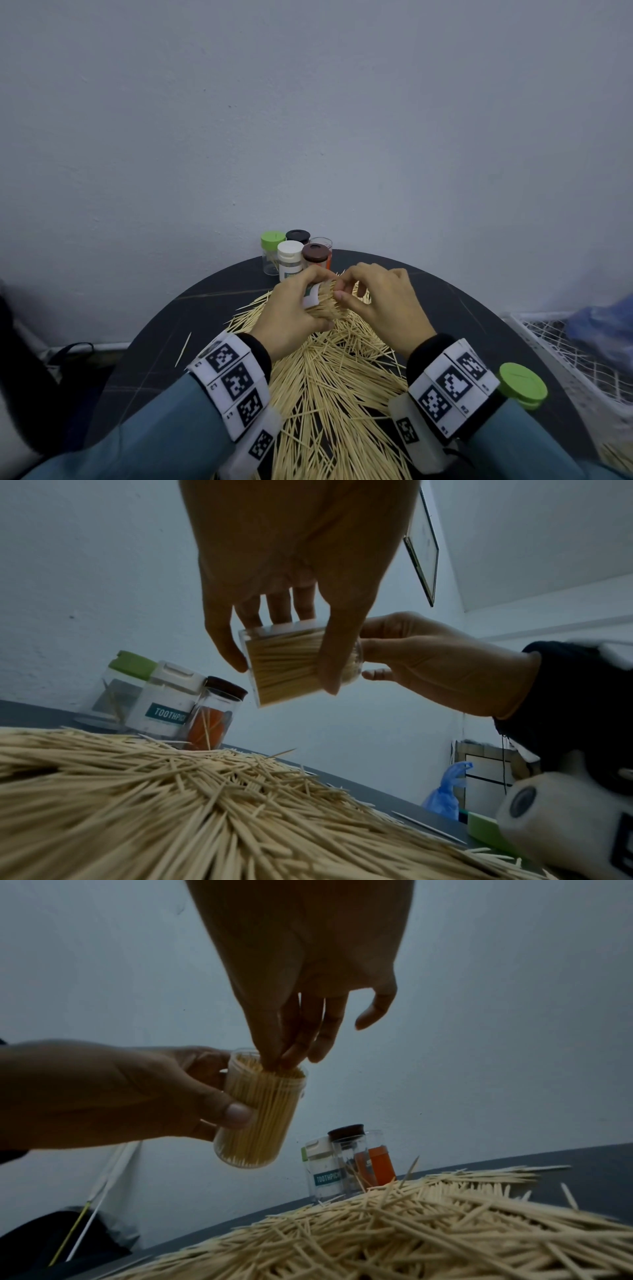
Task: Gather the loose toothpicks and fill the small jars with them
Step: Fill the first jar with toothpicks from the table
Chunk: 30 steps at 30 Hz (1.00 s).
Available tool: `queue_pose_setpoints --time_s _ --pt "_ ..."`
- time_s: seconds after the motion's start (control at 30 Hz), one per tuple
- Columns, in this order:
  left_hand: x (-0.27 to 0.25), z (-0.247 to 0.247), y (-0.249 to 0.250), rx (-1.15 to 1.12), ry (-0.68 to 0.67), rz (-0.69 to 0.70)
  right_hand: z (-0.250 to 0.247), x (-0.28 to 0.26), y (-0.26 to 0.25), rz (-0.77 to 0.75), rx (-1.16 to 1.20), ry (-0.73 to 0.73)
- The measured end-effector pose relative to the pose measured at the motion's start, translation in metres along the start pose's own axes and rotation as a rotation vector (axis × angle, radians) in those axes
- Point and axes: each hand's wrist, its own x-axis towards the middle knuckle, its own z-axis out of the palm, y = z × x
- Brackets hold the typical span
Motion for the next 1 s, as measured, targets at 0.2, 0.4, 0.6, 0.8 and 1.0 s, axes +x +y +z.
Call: queue_pose_setpoints --time_s 0.2,0.4,0.6,0.8,1.0 --pt "-0.001 0.0 0.001 0.003 0.001 -0.022 -0.004 -0.001 -0.003 0.014 -0.116 -0.029" --pt "0.0 0.002 0.002 -0.016 0.01 -0.013 0.0 -0.001 -0.003 0.018 -0.288 0.077" --pt "0.001 0.0 0.001 -0.008 0.056 -0.019 0.003 0.0 0.001 0.01 -0.397 0.179" --pt "0.001 0.0 0.0 0.01 0.058 -0.045 -0.007 -0.001 -0.009 0.003 -0.274 -0.051" --pt "0.001 0.0 0.0 -0.008 0.048 -0.053 -0.005 -0.003 -0.005 0.043 -0.224 0.031"
